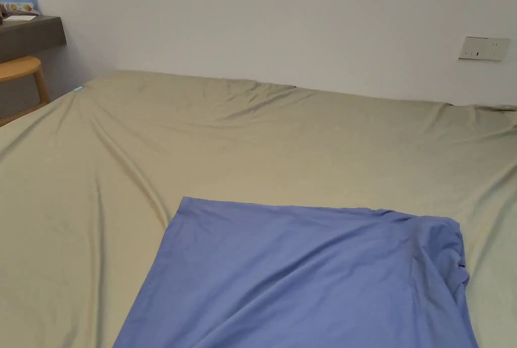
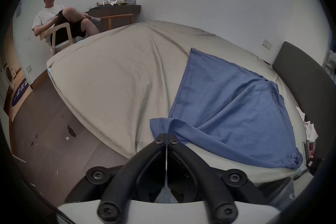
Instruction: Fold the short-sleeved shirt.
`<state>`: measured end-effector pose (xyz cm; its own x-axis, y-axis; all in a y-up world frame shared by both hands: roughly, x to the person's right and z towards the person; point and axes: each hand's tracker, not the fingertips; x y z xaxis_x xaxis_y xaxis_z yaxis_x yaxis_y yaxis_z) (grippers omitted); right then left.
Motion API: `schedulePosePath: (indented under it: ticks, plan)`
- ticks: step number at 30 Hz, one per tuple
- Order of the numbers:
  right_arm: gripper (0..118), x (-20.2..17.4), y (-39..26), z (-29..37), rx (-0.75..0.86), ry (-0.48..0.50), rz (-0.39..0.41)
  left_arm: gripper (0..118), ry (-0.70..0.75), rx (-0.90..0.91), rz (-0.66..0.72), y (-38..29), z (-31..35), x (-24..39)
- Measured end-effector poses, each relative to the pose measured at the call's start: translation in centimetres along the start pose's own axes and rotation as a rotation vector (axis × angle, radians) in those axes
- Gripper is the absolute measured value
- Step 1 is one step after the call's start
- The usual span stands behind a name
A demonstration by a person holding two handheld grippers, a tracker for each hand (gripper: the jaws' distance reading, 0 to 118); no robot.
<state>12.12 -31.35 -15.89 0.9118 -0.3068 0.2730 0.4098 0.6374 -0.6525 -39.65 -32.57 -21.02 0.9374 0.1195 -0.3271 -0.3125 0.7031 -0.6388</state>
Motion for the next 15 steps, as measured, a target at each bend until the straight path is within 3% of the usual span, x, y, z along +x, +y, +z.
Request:
schedulePosePath:
  ticks: [2, 3, 4, 5, 10, 13, 14, 15]
  plan:
    - [1, -0.1, 0.1, 0.1, 0.004, 0.013, -0.008, 19, -0.001, -0.020, -0.034, 0.4, -1.1, -0.1]
    - [1, -0.2, 0.4, 0.2, 0.008, 0.020, -0.014, 53, -0.006, -0.029, -0.040, 0.5, -1.7, -0.1]
    - [1, -0.2, 0.6, 0.3, 0.011, 0.028, -0.018, 75, -0.012, -0.039, -0.054, 0.6, -2.4, -0.1]
    - [1, -0.3, 0.7, 0.3, 0.014, 0.033, -0.018, 86, -0.018, -0.044, -0.067, 0.6, -3.0, -0.1]
    - [1, -0.4, 1.0, 0.2, 0.014, 0.016, -0.015, 82, -0.012, -0.141, -0.105, 0.6, -6.6, 0.3]
    - [1, -0.1, 0.6, -0.1, -0.003, 0.002, -0.023, 71, -0.001, -0.122, -0.133, 0.3, -6.6, 0.8]
    - [1, 0.0, 0.5, -0.2, -0.009, -0.004, -0.028, 67, -0.032, -0.125, -0.139, 0.5, -6.2, 1.0]
    - [1, 0.1, 0.3, -0.3, -0.017, -0.015, -0.033, 44, -0.068, -0.125, -0.120, 0.6, -5.9, 1.1]
